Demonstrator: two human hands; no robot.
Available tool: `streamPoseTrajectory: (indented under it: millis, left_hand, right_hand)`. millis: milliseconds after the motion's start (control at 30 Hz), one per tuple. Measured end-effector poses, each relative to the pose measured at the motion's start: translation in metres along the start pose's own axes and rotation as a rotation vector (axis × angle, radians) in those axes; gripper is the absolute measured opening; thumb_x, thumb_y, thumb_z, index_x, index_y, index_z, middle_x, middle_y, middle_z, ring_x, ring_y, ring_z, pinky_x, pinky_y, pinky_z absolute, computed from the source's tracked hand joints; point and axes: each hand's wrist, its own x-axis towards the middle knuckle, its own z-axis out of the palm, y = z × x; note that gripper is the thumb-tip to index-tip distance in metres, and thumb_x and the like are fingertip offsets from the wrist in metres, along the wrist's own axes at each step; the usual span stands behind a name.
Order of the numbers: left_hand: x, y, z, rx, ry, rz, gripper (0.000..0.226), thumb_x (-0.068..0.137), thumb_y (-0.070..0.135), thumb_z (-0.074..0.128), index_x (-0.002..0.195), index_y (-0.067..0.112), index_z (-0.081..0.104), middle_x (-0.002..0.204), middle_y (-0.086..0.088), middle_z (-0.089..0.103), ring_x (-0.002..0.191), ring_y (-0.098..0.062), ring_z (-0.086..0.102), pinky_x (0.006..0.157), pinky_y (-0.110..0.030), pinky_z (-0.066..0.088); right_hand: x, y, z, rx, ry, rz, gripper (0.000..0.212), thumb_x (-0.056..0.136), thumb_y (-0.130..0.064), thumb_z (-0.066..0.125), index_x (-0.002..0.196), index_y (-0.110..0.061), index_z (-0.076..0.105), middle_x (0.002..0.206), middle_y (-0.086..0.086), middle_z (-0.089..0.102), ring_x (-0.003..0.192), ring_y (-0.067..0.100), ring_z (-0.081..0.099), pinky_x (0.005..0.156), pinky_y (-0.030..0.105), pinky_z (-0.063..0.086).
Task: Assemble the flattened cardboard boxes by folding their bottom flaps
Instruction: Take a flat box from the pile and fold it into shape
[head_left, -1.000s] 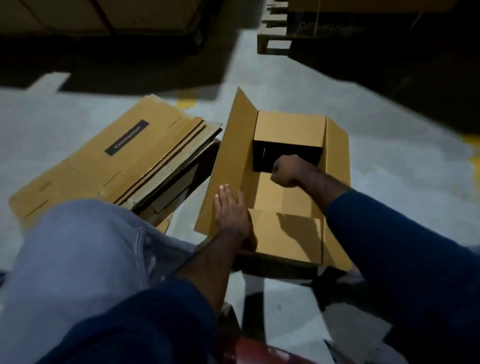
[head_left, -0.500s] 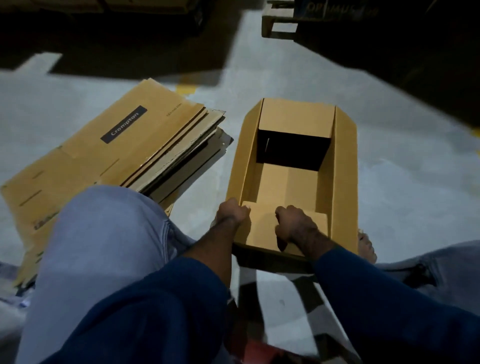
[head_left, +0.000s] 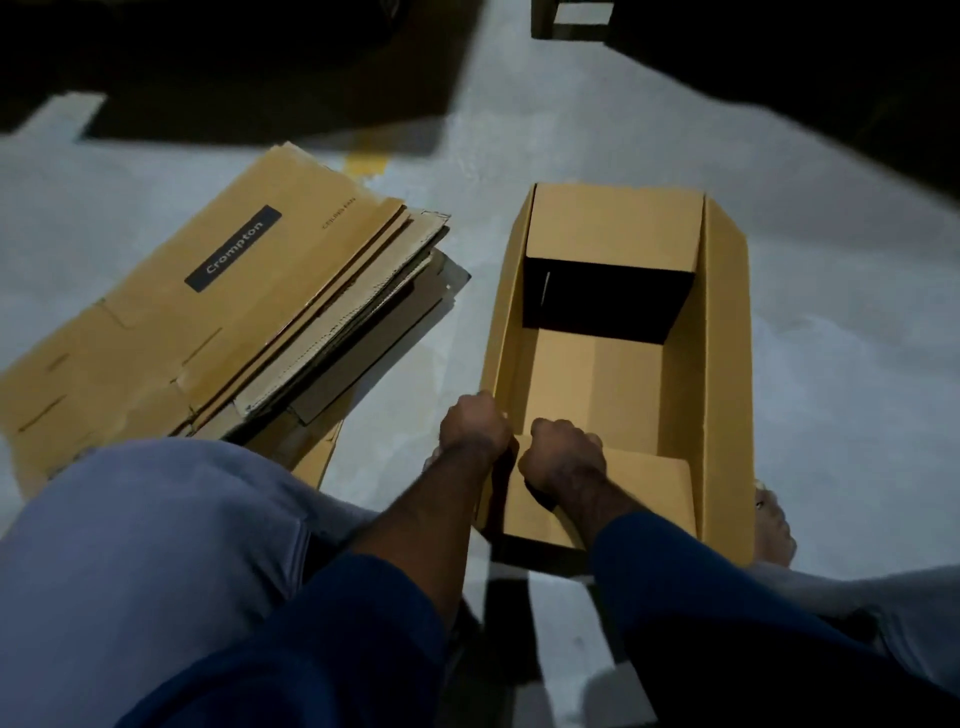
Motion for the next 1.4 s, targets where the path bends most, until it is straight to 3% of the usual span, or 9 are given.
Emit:
streamPoseTrajectory:
  millis: [200, 333, 467, 600, 767, 933, 1100, 1233, 1400]
  left_hand:
    - [0.076, 0.036, -0.046, -0.001, 0.066, 0.148, 0.046, 0.098, 0.039, 0.061, 0.134, 0.011, 0.051, 0.135, -0.014, 0.052, 0.121, -0.034, 0.057, 0.086, -0.039, 0.048]
    - [0.124, 0.068, -0.071, -0.007, 0.156, 0.236, 0.033, 0.099, 0.033, 0.059, 0.122, 0.01, 0.058, 0.122, -0.013, 0.062, 0.11, -0.034, 0.063, 0.074, -0.037, 0.046]
    - [0.154, 0.086, -0.085, 0.051, 0.242, 0.252, 0.028, 0.097, 0.031, 0.058, 0.114, 0.01, 0.066, 0.114, -0.013, 0.067, 0.104, -0.034, 0.066, 0.071, -0.036, 0.047]
    - [0.175, 0.09, -0.086, 0.084, 0.235, 0.263, 0.026, 0.093, 0.03, 0.056, 0.106, 0.009, 0.066, 0.101, -0.011, 0.062, 0.098, -0.033, 0.064, 0.069, -0.036, 0.048]
    - [0.193, 0.091, -0.077, 0.039, 0.239, 0.298, 0.016, 0.092, 0.027, 0.055, 0.087, 0.011, 0.058, 0.086, -0.01, 0.05, 0.087, -0.033, 0.06, 0.064, -0.033, 0.041]
    - [0.192, 0.088, -0.071, -0.005, 0.262, 0.27, 0.027, 0.093, 0.031, 0.054, 0.099, 0.007, 0.067, 0.09, -0.012, 0.058, 0.084, -0.029, 0.058, 0.063, -0.032, 0.039]
    - [0.164, 0.078, -0.08, 0.034, 0.265, 0.213, 0.041, 0.098, 0.047, 0.055, 0.122, 0.013, 0.057, 0.113, -0.01, 0.063, 0.1, -0.031, 0.063, 0.073, -0.038, 0.051]
    - [0.108, 0.057, -0.076, -0.174, 0.373, 0.319, 0.033, 0.1, 0.042, 0.057, 0.118, 0.015, 0.049, 0.103, -0.01, 0.065, 0.088, -0.032, 0.064, 0.072, -0.044, 0.057]
    - [0.031, 0.039, -0.064, -0.244, 0.085, 0.417, 0.036, 0.098, 0.031, 0.061, 0.13, 0.019, 0.05, 0.118, -0.012, 0.064, 0.097, -0.031, 0.063, 0.084, -0.047, 0.057]
  right_hand:
    - [0.033, 0.005, -0.025, 0.148, -0.004, 0.023, 0.024, 0.098, -0.025, 0.055, 0.12, -0.02, 0.063, 0.106, 0.005, 0.062, 0.087, 0.023, 0.06, 0.085, 0.038, 0.057]
    - [0.088, 0.0, -0.072, 0.229, 0.121, -0.048, 0.022, 0.095, -0.019, 0.06, 0.116, -0.019, 0.067, 0.107, 0.005, 0.066, 0.094, 0.022, 0.065, 0.076, 0.033, 0.059]
    - [0.136, -0.007, -0.115, 0.186, 0.174, -0.104, 0.011, 0.091, -0.016, 0.059, 0.086, -0.02, 0.069, 0.093, 0.002, 0.069, 0.083, 0.022, 0.066, 0.065, 0.032, 0.053]
    - [0.164, 0.0, -0.132, 0.166, 0.183, -0.115, 0.014, 0.089, -0.014, 0.057, 0.087, -0.013, 0.071, 0.091, 0.005, 0.068, 0.084, 0.023, 0.064, 0.073, 0.036, 0.057]
    - [0.19, 0.01, -0.133, 0.156, 0.18, -0.115, 0.012, 0.087, -0.012, 0.057, 0.076, -0.014, 0.06, 0.082, 0.007, 0.063, 0.081, 0.028, 0.061, 0.055, 0.029, 0.04]
    - [0.203, 0.018, -0.134, 0.166, 0.185, -0.075, 0.008, 0.093, -0.019, 0.061, 0.089, -0.014, 0.066, 0.093, 0.006, 0.066, 0.079, 0.021, 0.062, 0.057, 0.027, 0.042]
    - [0.175, 0.021, -0.117, 0.112, -0.137, -0.017, 0.02, 0.101, -0.021, 0.057, 0.108, -0.01, 0.071, 0.103, 0.009, 0.072, 0.089, 0.023, 0.069, 0.07, 0.035, 0.057]
    - [0.123, 0.03, -0.084, 0.122, -0.24, 0.014, 0.023, 0.103, -0.023, 0.057, 0.115, -0.008, 0.07, 0.105, 0.008, 0.072, 0.091, 0.022, 0.07, 0.07, 0.034, 0.056]
    - [0.052, 0.049, -0.042, 0.08, -0.321, 0.036, 0.045, 0.107, -0.041, 0.048, 0.123, -0.003, 0.067, 0.126, 0.013, 0.067, 0.105, 0.028, 0.063, 0.091, 0.036, 0.05]
